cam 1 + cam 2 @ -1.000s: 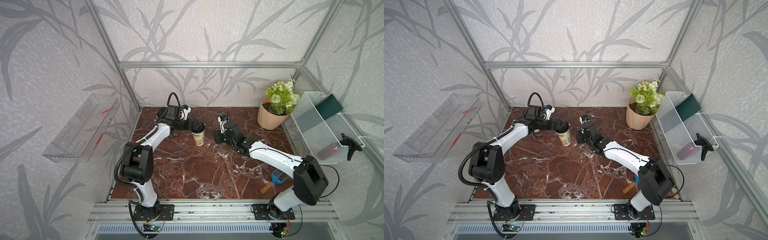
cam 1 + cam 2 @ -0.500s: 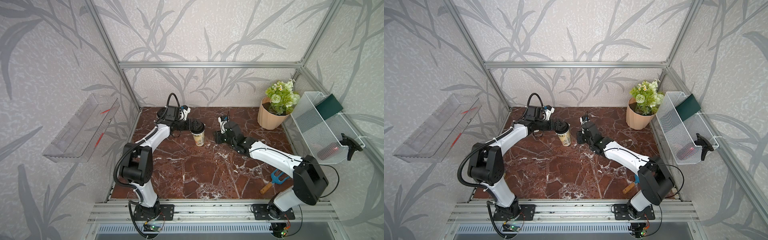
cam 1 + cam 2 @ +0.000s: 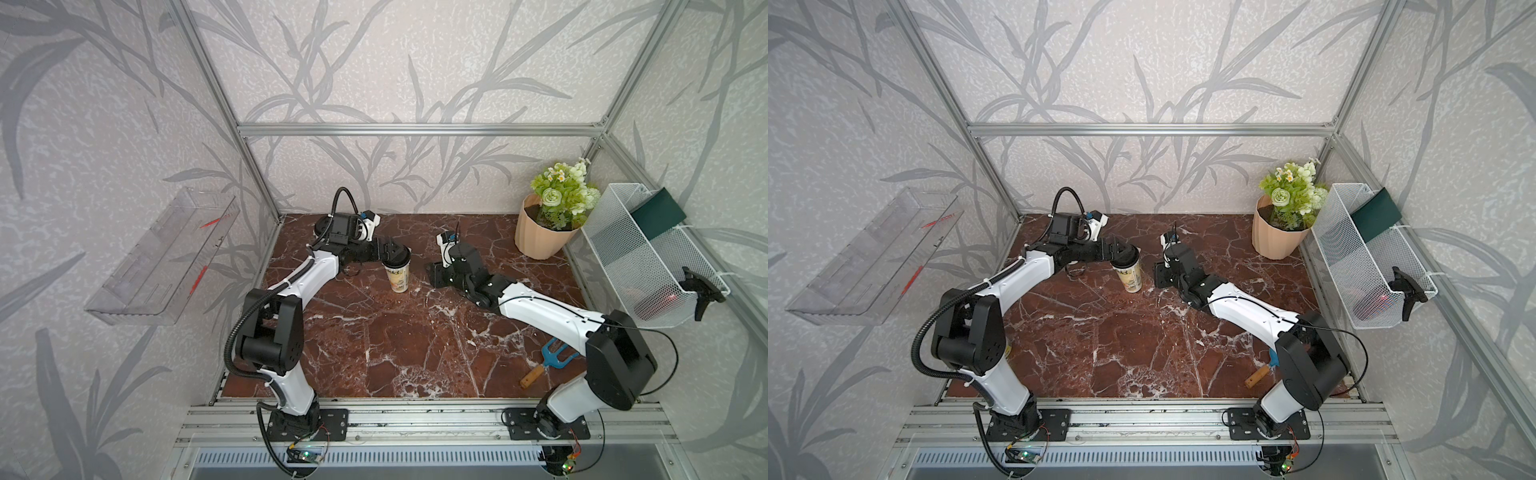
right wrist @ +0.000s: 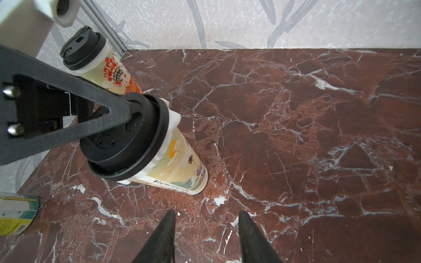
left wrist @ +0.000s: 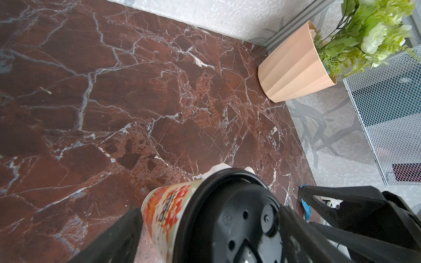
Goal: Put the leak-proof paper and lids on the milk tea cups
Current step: Secure the cup lid on the cup, then reset both arms
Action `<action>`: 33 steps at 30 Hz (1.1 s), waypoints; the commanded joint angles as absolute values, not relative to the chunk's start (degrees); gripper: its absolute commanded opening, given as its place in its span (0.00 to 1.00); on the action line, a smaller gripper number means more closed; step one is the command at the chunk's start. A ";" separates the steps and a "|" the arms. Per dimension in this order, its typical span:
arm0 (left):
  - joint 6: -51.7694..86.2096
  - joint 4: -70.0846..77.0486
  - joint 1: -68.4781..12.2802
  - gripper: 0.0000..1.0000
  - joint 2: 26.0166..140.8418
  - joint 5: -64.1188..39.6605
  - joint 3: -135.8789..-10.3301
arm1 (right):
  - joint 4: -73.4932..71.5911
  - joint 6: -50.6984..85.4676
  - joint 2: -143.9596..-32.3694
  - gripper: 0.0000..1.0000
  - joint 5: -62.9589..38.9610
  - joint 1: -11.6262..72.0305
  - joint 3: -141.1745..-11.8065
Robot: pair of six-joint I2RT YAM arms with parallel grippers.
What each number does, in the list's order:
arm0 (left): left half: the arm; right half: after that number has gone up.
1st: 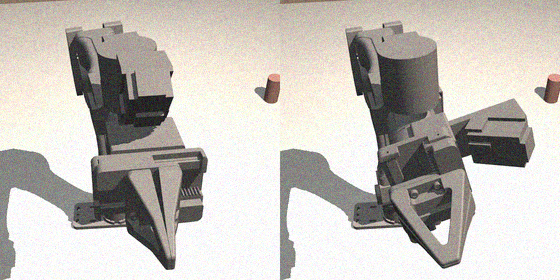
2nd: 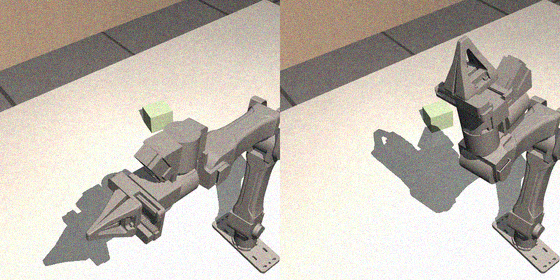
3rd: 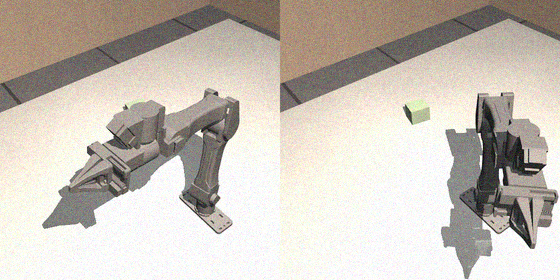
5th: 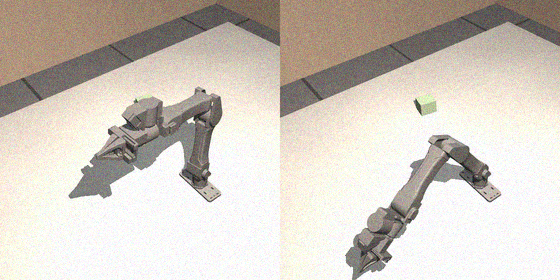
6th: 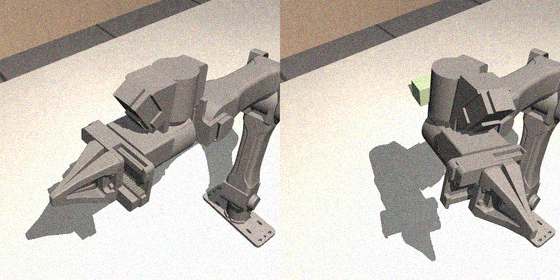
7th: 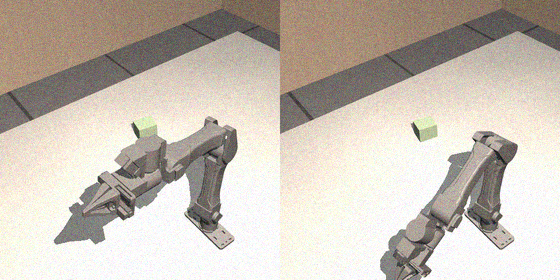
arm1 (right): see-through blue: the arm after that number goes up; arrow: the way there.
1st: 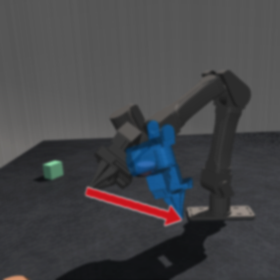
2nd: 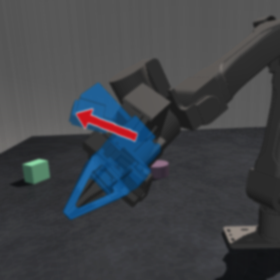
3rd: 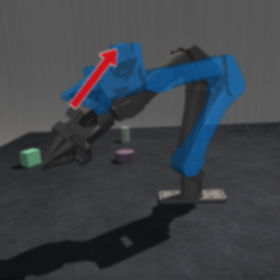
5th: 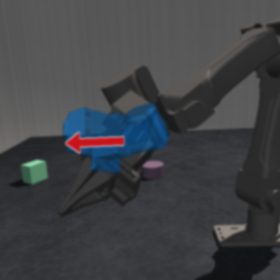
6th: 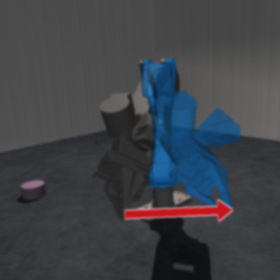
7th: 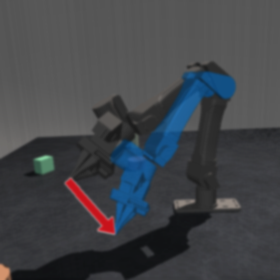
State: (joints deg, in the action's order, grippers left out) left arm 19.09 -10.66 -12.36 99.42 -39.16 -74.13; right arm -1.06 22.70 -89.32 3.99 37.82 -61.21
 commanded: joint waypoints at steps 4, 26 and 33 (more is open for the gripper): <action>18.90 -10.15 -12.13 0.93 94.90 -37.70 -73.51 | -2.37 22.84 -88.04 0.49 3.43 37.11 -60.10; 12.95 1.67 -9.23 1.00 50.23 14.82 -28.74 | -7.11 5.35 -53.87 0.99 27.18 31.11 -30.37; 5.91 26.98 -8.32 0.99 51.48 18.69 -12.66 | -33.59 -5.00 -54.53 0.99 29.17 23.83 -12.76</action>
